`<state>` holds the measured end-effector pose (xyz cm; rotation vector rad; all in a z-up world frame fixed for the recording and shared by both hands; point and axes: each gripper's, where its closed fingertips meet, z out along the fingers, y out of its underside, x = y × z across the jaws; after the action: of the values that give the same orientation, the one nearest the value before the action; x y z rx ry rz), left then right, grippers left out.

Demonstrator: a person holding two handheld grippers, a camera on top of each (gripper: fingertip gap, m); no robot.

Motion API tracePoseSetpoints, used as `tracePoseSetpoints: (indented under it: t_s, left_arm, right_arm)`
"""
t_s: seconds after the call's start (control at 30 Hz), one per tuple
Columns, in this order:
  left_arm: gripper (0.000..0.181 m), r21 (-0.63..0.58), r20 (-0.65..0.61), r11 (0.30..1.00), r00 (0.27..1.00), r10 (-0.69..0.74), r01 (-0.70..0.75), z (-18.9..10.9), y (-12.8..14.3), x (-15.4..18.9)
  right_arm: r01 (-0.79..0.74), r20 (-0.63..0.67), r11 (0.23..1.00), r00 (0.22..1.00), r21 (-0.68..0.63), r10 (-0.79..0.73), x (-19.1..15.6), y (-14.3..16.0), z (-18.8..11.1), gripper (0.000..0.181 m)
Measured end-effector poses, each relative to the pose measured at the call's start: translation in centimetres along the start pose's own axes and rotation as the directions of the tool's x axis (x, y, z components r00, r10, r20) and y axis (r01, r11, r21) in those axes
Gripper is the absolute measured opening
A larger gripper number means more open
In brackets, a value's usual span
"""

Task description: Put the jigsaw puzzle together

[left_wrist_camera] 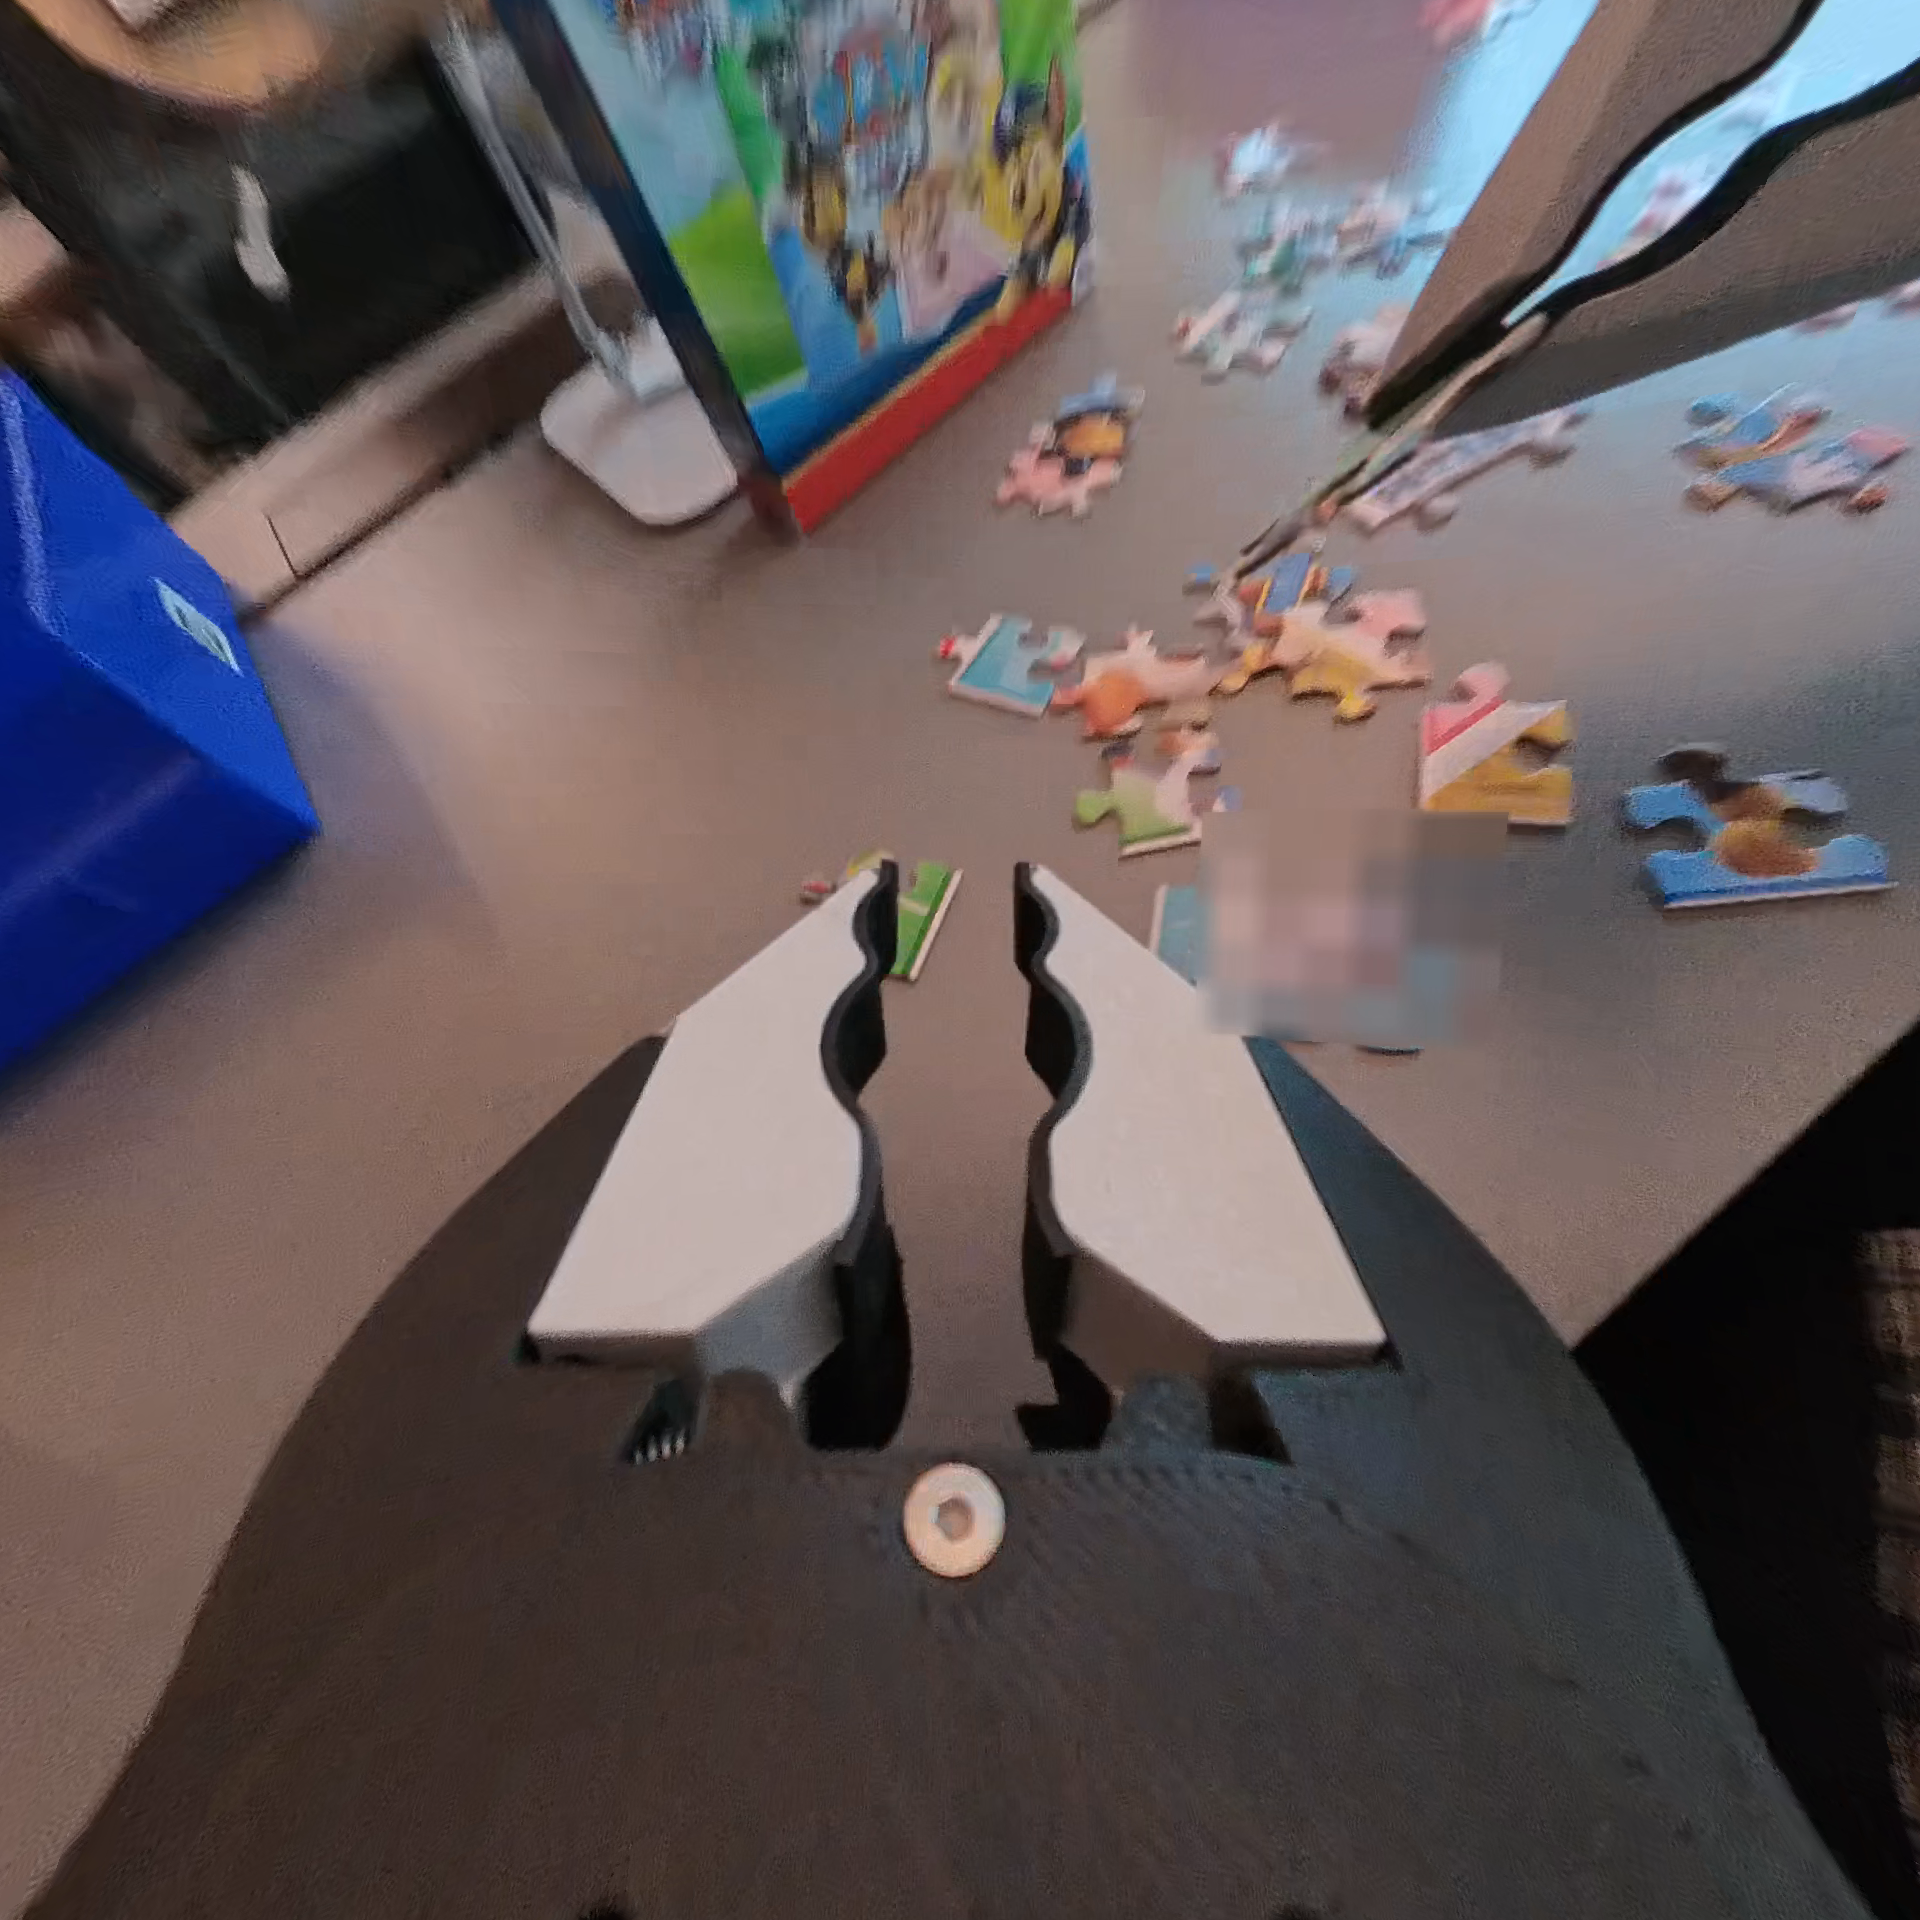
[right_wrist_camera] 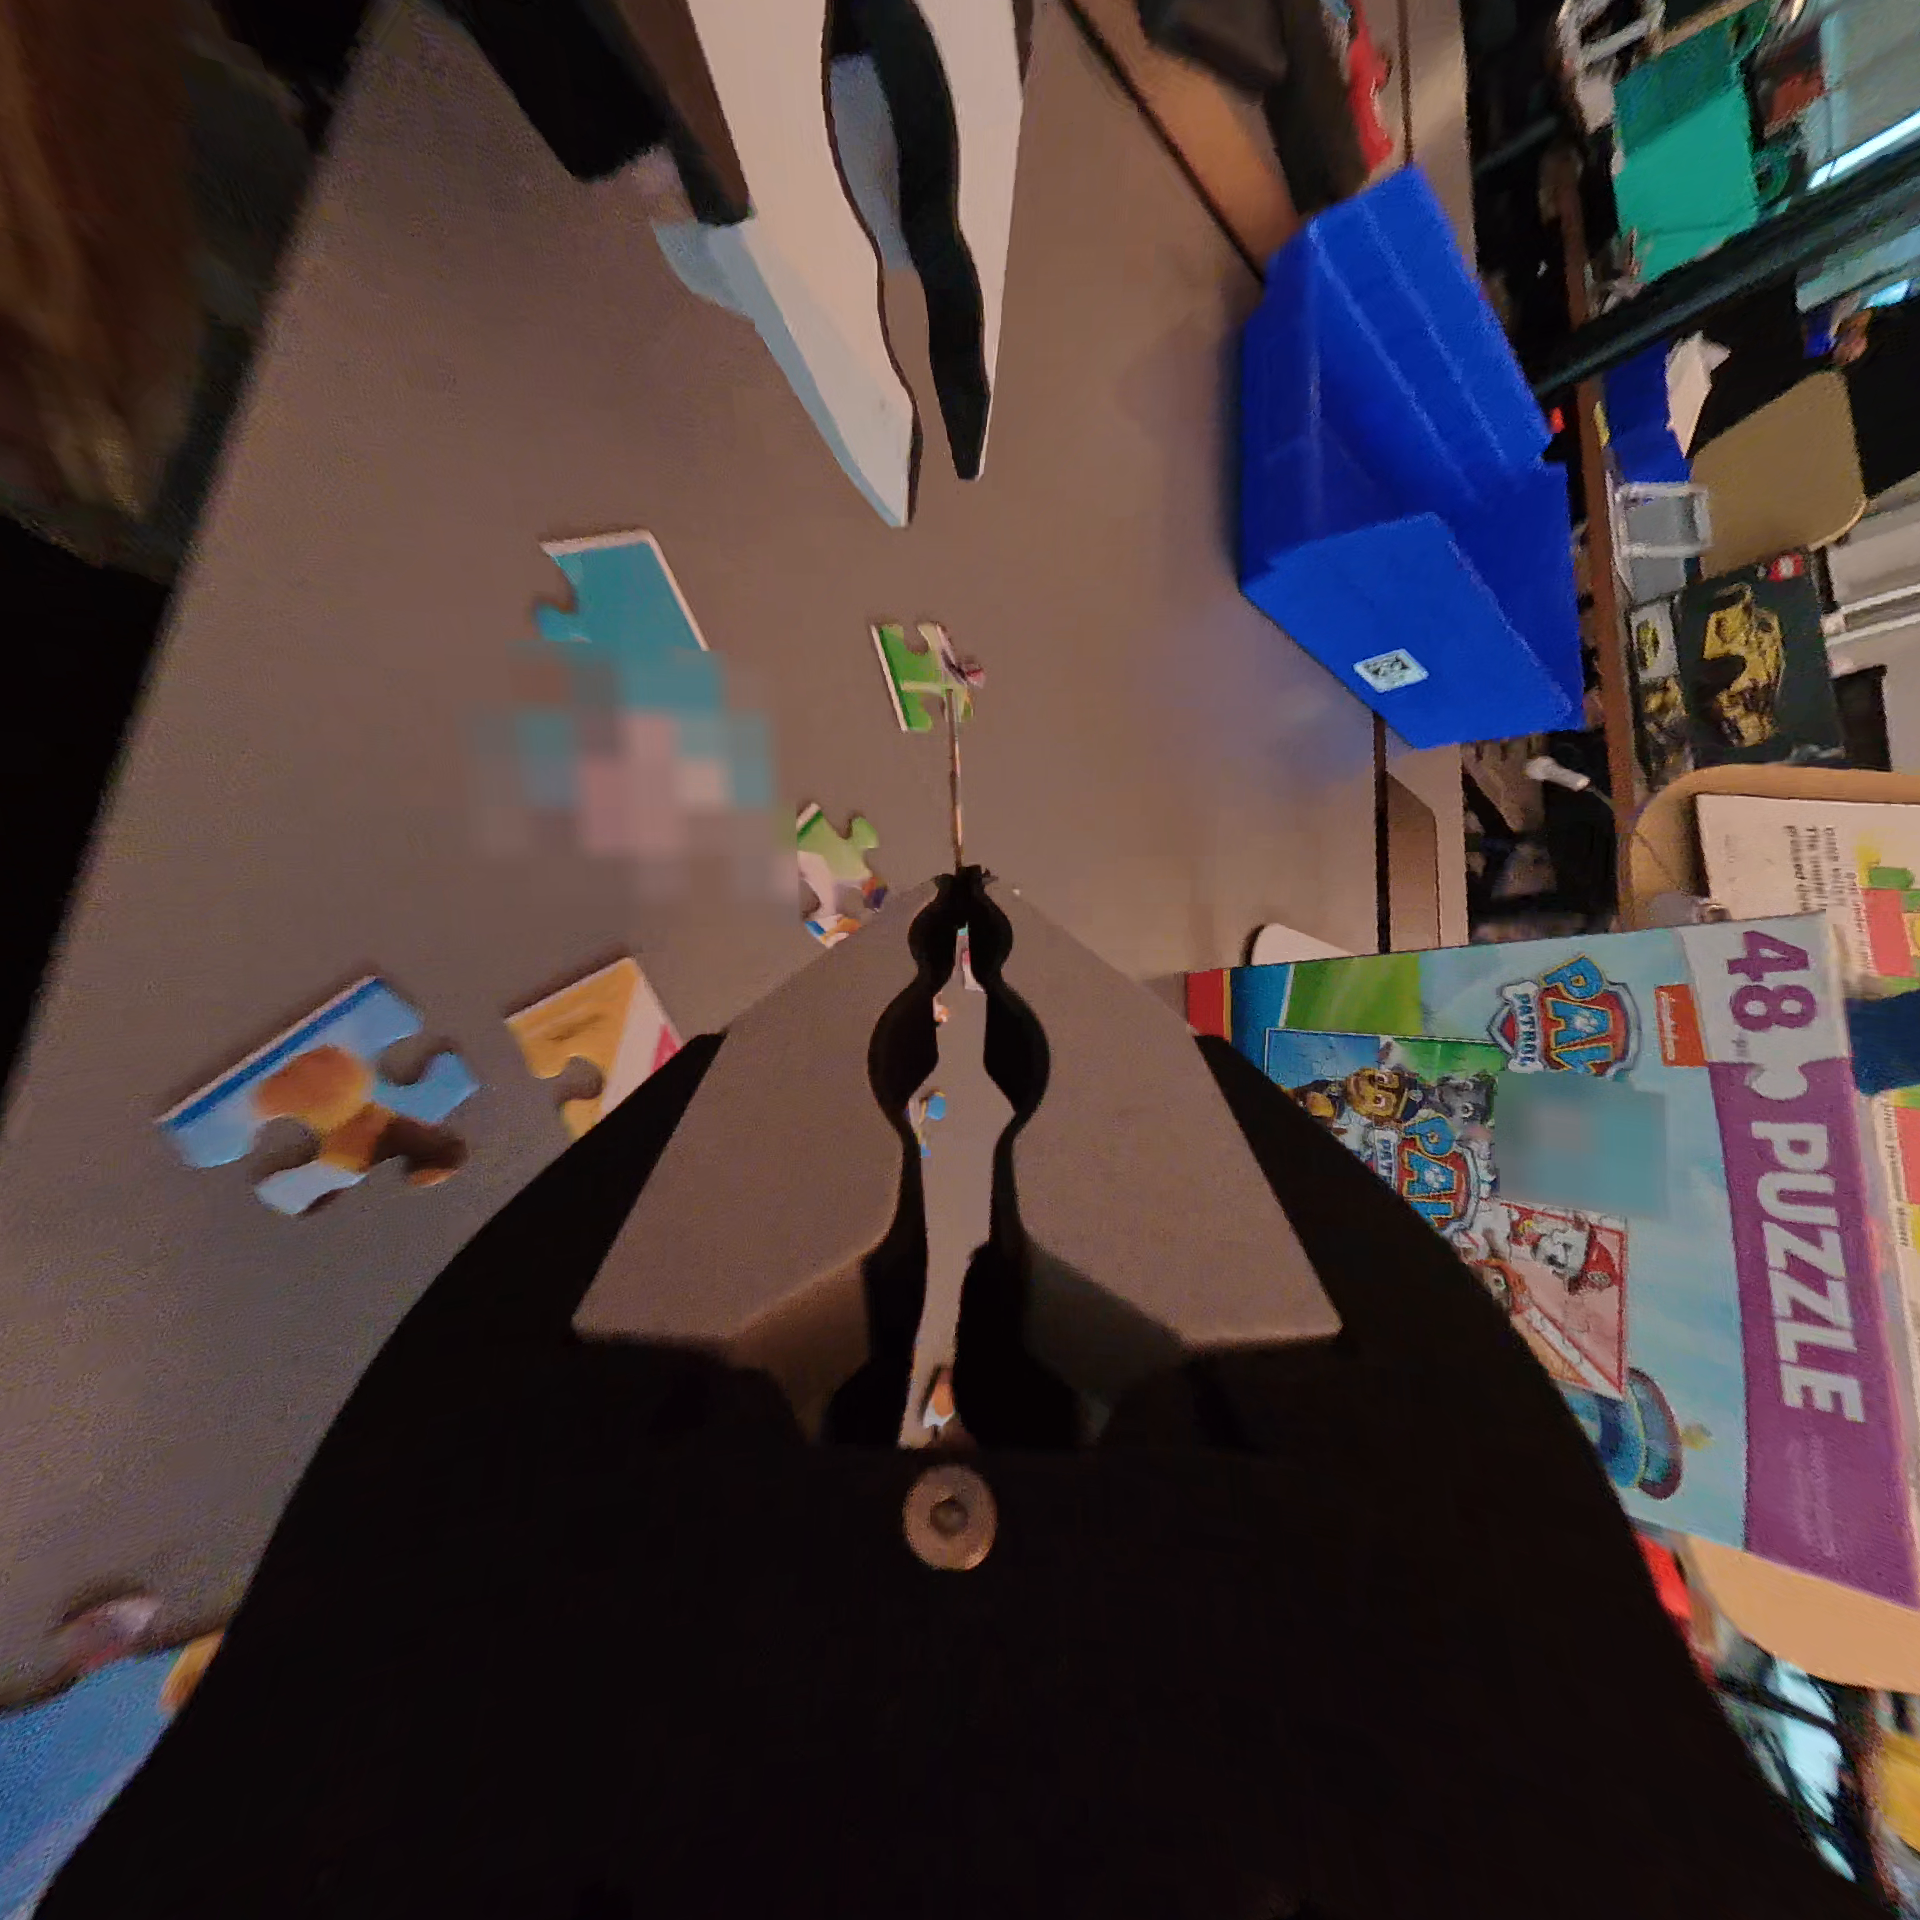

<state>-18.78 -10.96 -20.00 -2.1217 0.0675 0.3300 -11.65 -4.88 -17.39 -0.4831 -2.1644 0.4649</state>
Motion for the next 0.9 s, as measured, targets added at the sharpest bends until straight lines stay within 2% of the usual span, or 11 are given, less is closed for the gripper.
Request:
tracePoseSetpoints:
  t_s: [0.1, 0.2, 0.33, 0.47, 0.57, 0.63, 0.77, 0.83, 0.9]
  left_arm:
    - [0.023, -0.110, -0.042, 0.994, 0.999, -0.035, 0.030, 2.2, 1.8, -0.8]
    - [0.024, -0.206, -0.075, 0.978, 0.996, -0.040, 0.024, 4.3, 3.6, -1.1]
    - [0.023, -0.252, -0.094, 0.966, 0.992, -0.089, 0.062, 6.3, 4.7, -1.7]
    - [0.015, -0.271, -0.110, 0.954, 0.980, -0.165, 0.130, 6.8, 5.3, -1.4]
    - [0.014, -0.262, -0.094, 0.950, 0.976, -0.197, 0.167, 6.7, 5.3, -1.4]
    - [0.014, -0.260, -0.090, 0.949, 0.974, -0.208, 0.179, 6.6, 5.4, -1.3]
    - [0.015, -0.248, -0.095, 0.948, 0.969, -0.229, 0.200, 6.4, 5.5, -1.2]
    - [0.017, -0.244, -0.106, 0.948, 0.966, -0.235, 0.204, 6.3, 5.5, -1.2]
    - [0.017, -0.247, -0.104, 0.949, 0.968, -0.229, 0.198, 6.2, 5.6, -1.3]
  right_arm:
    - [0.046, -0.014, 0.994, 0.999, -0.104, -0.047, 0.3, 1.0, 3.7, 0.000]
    - [0.006, 0.011, 0.983, 1.000, -0.183, -0.004, 0.5, 2.0, 6.7, 0.000]
    - [-0.036, 0.026, 0.968, 0.999, -0.247, 0.043, 0.9, 3.2, 9.6, 0.000]
    - [-0.085, 0.069, 0.946, 0.991, -0.311, 0.112, 0.9, 4.0, 11.8, 0.002]
    - [-0.131, 0.126, 0.927, 0.975, -0.352, 0.186, 0.2, 4.2, 12.9, 0.004]
    - [-0.196, 0.209, 0.924, 0.939, -0.328, 0.274, -0.8, 3.1, 13.3, 0.010]
    - [-0.270, 0.297, 0.902, 0.879, -0.337, 0.374, -1.1, 2.8, 13.5, 0.023]
    - [-0.319, 0.374, 0.890, 0.821, -0.325, 0.431, -1.6, 2.2, 13.1, 0.024]
    - [-0.340, 0.419, 0.896, 0.796, -0.287, 0.436, -1.5, 1.7, 12.8, 0.019]
